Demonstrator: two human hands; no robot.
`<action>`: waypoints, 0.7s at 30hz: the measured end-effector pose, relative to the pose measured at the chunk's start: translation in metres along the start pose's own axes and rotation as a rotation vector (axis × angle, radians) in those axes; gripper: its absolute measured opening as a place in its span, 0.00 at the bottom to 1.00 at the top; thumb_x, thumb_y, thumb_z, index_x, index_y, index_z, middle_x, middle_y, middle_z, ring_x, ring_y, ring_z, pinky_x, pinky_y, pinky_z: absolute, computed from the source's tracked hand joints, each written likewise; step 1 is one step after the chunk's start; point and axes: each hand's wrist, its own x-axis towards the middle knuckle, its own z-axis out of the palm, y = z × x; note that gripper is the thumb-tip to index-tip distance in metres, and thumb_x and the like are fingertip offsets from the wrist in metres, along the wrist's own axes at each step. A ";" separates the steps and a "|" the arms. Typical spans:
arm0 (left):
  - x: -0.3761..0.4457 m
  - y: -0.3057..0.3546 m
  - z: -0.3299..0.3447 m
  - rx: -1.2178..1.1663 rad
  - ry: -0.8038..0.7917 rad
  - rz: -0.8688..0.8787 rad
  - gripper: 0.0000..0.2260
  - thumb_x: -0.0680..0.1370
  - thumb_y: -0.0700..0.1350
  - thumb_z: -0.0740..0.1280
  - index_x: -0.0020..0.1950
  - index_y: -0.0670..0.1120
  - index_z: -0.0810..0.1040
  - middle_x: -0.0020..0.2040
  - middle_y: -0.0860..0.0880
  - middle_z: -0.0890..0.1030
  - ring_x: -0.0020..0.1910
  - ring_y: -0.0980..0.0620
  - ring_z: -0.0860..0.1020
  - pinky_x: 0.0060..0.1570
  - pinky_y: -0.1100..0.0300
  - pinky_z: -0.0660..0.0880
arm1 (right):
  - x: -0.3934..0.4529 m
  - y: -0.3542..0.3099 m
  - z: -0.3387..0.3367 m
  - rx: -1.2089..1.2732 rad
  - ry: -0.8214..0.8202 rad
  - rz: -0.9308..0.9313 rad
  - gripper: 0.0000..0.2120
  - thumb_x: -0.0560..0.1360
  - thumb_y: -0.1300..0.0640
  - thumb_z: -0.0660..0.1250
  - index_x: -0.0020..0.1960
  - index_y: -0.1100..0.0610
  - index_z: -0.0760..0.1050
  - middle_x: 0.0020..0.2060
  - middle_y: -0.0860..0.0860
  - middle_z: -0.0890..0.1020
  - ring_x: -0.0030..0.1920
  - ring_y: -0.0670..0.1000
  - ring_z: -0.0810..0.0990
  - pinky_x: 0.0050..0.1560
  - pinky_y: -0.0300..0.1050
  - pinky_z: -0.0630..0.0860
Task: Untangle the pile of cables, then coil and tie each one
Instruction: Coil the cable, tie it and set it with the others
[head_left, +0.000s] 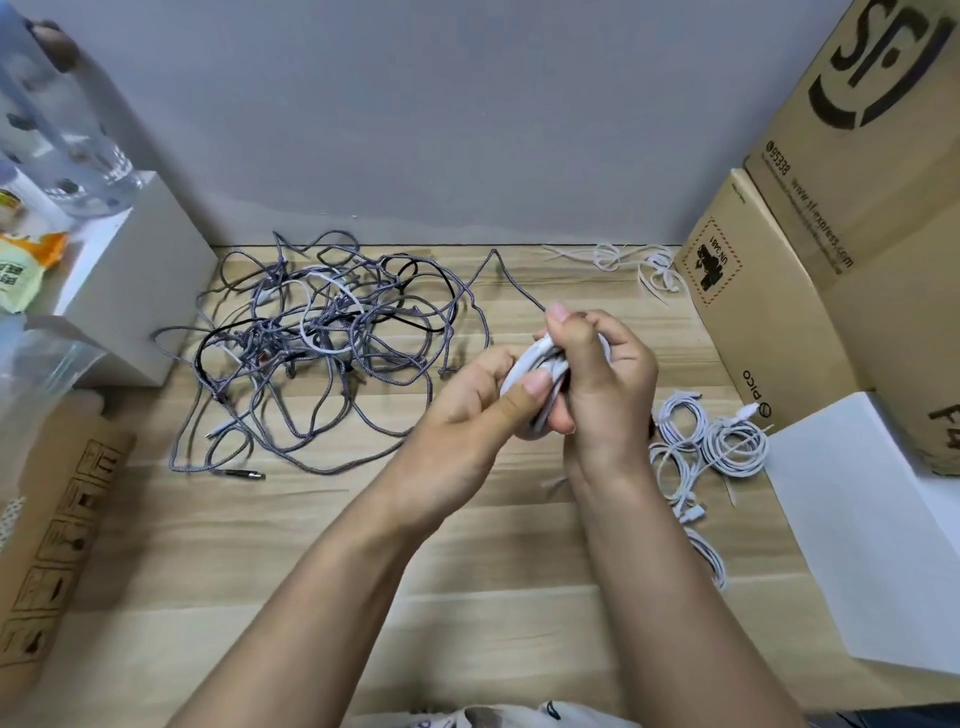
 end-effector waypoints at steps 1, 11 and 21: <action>0.000 -0.001 0.000 -0.005 0.018 0.019 0.06 0.78 0.43 0.56 0.45 0.43 0.72 0.35 0.54 0.76 0.38 0.58 0.73 0.43 0.68 0.70 | 0.002 0.001 0.002 -0.007 -0.005 0.020 0.11 0.65 0.54 0.69 0.29 0.57 0.72 0.20 0.47 0.70 0.18 0.44 0.65 0.20 0.32 0.61; 0.055 -0.046 -0.028 -0.294 0.206 -0.206 0.13 0.74 0.47 0.59 0.56 0.44 0.73 0.33 0.54 0.72 0.37 0.59 0.72 0.41 0.61 0.77 | 0.132 0.033 -0.012 -0.389 -0.361 0.179 0.08 0.76 0.48 0.64 0.42 0.51 0.77 0.37 0.41 0.80 0.37 0.41 0.76 0.42 0.35 0.70; 0.092 -0.064 -0.049 -0.292 0.213 -0.202 0.15 0.76 0.44 0.57 0.60 0.39 0.70 0.35 0.51 0.72 0.37 0.57 0.71 0.37 0.62 0.73 | 0.291 0.116 -0.134 -1.237 0.288 0.387 0.24 0.72 0.48 0.64 0.68 0.48 0.68 0.73 0.50 0.59 0.72 0.54 0.57 0.70 0.51 0.56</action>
